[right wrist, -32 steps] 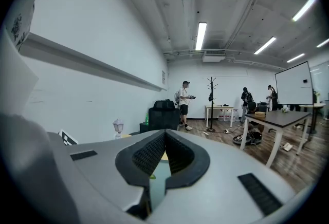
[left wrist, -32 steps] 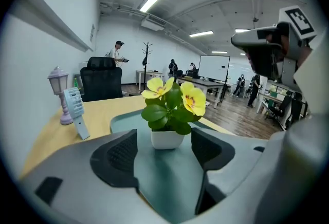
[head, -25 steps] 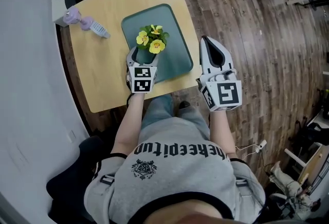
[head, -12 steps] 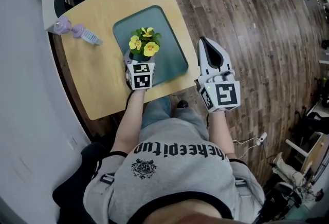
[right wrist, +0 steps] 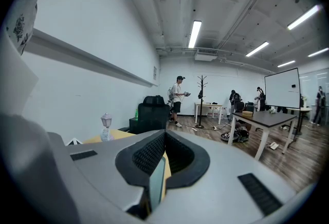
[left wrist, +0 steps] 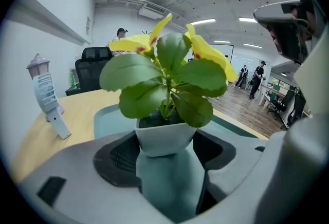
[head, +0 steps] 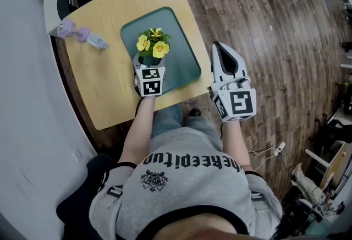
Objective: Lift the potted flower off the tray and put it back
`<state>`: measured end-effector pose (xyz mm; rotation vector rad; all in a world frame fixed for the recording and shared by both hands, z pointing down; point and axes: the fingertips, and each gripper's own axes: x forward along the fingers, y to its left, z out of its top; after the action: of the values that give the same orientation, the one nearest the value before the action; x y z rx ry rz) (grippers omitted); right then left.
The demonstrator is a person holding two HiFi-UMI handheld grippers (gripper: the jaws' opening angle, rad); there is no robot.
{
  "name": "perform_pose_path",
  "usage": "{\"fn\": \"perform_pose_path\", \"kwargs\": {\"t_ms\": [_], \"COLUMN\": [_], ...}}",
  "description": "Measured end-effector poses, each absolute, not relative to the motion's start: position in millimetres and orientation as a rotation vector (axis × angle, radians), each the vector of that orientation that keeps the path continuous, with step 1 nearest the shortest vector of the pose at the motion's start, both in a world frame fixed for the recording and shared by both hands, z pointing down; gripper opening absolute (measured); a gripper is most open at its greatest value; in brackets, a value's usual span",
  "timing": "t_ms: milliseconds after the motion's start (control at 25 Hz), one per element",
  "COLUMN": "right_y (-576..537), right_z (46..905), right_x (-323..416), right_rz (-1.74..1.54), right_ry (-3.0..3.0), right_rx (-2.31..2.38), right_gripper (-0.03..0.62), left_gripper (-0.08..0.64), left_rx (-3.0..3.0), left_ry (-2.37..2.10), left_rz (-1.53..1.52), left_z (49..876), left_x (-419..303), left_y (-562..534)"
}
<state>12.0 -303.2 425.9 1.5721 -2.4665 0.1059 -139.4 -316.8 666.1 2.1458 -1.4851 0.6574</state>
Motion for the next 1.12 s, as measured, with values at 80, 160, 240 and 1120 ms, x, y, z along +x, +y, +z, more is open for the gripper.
{"fn": "perform_pose_path", "kwargs": {"t_ms": [80,160,240,1120], "right_y": [-302.1,-300.2,-298.0,-257.7], "right_z": [425.3,424.3,423.3,379.9], "right_x": [10.2,8.6,7.2,-4.4], "right_rz": [0.102,0.096,0.093,-0.008], "right_ry": [-2.473,-2.483,-2.492,-2.674], "right_rx": [1.57,1.565,1.561,1.428], "right_gripper": [0.003,0.003,0.003,0.003], "left_gripper": [0.331,0.33,0.33,0.33], "left_rx": [2.143,2.144,2.151,2.217], "left_ry": [-1.488,-1.495,-1.505,-1.628], "left_rz": [0.652,0.641,0.616,0.43], "left_z": [658.9,652.2,647.2,532.2], "left_x": [-142.2,-144.1,-145.4,-147.9], "left_y": [-314.7,-312.7,-311.3,-264.6]}}
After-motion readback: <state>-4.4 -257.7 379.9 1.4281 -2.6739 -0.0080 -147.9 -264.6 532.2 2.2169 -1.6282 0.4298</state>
